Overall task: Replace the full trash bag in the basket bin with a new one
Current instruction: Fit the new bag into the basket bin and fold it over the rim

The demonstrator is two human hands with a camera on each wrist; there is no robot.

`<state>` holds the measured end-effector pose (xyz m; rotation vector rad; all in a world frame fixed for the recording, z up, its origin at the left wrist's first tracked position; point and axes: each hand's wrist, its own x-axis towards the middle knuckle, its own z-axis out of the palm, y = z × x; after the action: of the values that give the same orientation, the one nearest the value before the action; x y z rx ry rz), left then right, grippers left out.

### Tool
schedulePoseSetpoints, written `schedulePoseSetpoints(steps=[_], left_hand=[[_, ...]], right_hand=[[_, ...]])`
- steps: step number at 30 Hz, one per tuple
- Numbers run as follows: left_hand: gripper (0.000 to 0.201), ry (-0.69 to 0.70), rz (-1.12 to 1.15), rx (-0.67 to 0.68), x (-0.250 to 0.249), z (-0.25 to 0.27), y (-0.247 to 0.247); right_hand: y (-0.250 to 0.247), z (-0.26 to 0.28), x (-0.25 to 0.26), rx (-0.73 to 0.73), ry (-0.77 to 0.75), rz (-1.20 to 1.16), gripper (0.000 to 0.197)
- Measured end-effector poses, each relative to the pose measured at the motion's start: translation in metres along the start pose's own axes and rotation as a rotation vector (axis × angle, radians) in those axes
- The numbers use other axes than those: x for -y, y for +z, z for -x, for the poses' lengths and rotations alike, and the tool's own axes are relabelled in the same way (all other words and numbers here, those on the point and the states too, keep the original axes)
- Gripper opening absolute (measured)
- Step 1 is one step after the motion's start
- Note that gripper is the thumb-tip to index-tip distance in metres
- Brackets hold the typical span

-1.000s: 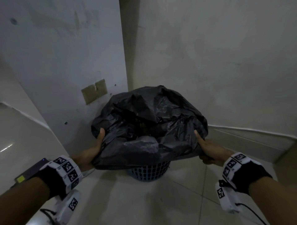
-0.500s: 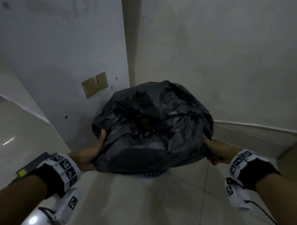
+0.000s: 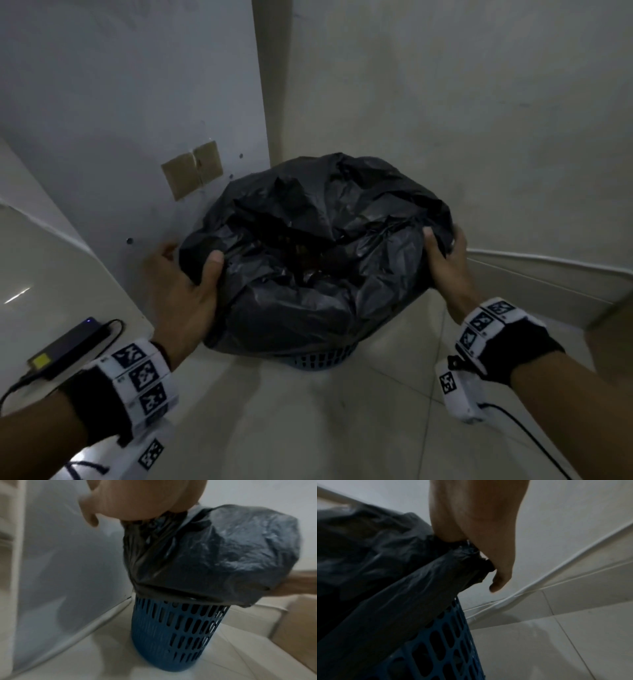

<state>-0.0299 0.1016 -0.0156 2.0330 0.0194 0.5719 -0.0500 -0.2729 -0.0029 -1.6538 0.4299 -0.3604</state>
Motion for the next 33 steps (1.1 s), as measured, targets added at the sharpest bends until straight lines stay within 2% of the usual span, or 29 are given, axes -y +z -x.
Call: schedulePoseSetpoints(steps=[2, 6, 8, 10, 12, 13, 15, 16, 18, 20, 22, 23, 24, 26, 27, 30, 31, 33], left_hand=[[0.054, 0.173, -0.083, -0.012, -0.032, 0.009, 0.001], [0.036, 0.468, -0.228, 0.200, -0.064, 0.029, 0.008], [0.038, 0.562, -0.328, 0.308, -0.063, 0.036, 0.014], [0.051, 0.643, -0.488, 0.375, -0.060, 0.040, 0.019], [0.065, 0.674, -0.558, 0.393, -0.051, 0.028, 0.018], [0.067, 0.685, -0.564, 0.395, -0.046, 0.018, 0.015], [0.060, 0.714, -0.588, 0.351, -0.038, -0.005, 0.006], [0.052, 0.714, -0.586, 0.295, -0.037, -0.015, 0.003], [0.037, 0.646, -0.528, 0.163, -0.044, -0.028, 0.000], [0.032, 0.614, -0.454, 0.102, -0.062, -0.029, 0.005], [0.033, 0.673, -0.431, 0.168, -0.083, -0.019, 0.018], [0.037, 0.672, -0.432, 0.253, -0.091, -0.010, 0.027], [0.042, 0.622, -0.443, 0.346, -0.098, 0.000, 0.037], [0.050, 0.462, -0.473, 0.471, -0.103, 0.018, 0.056], [0.053, 0.453, -0.539, 0.459, -0.101, 0.026, 0.064], [0.055, 0.591, -0.638, 0.343, -0.093, 0.036, 0.074], [0.054, 0.639, -0.615, 0.330, -0.090, 0.036, 0.073], [0.055, 0.723, -0.562, 0.326, -0.080, 0.026, 0.068]], right_hand=[[0.009, -0.002, 0.004, 0.022, -0.170, -0.003, 0.081], [0.025, 0.004, 0.005, 0.090, -0.083, 0.024, 0.058], [0.029, 0.018, 0.008, 0.075, -0.152, 0.059, 0.047], [0.030, 0.032, 0.011, 0.047, -0.224, 0.113, 0.039], [0.025, 0.040, 0.012, 0.036, -0.304, 0.183, 0.028], [0.021, 0.042, 0.011, 0.029, -0.339, 0.202, 0.034], [0.011, 0.040, 0.009, 0.012, -0.336, 0.177, 0.063], [0.008, 0.037, 0.010, -0.016, -0.303, 0.150, 0.071], [0.003, 0.028, 0.012, -0.088, -0.249, 0.117, 0.071], [0.004, 0.020, 0.019, -0.157, -0.185, 0.088, 0.058], [0.008, 0.011, 0.027, -0.158, -0.079, 0.028, 0.045], [0.010, 0.009, 0.033, -0.117, -0.011, -0.003, 0.042], [0.013, 0.008, 0.037, -0.055, 0.055, -0.035, 0.044], [0.019, 0.007, 0.043, 0.061, 0.132, -0.082, 0.060], [0.023, 0.005, 0.045, 0.090, 0.154, -0.086, 0.068], [0.034, -0.001, 0.045, 0.037, 0.187, -0.023, 0.078], [0.035, -0.003, 0.045, 0.000, 0.164, 0.016, 0.075], [0.034, -0.004, 0.043, -0.052, 0.039, 0.135, 0.054]])
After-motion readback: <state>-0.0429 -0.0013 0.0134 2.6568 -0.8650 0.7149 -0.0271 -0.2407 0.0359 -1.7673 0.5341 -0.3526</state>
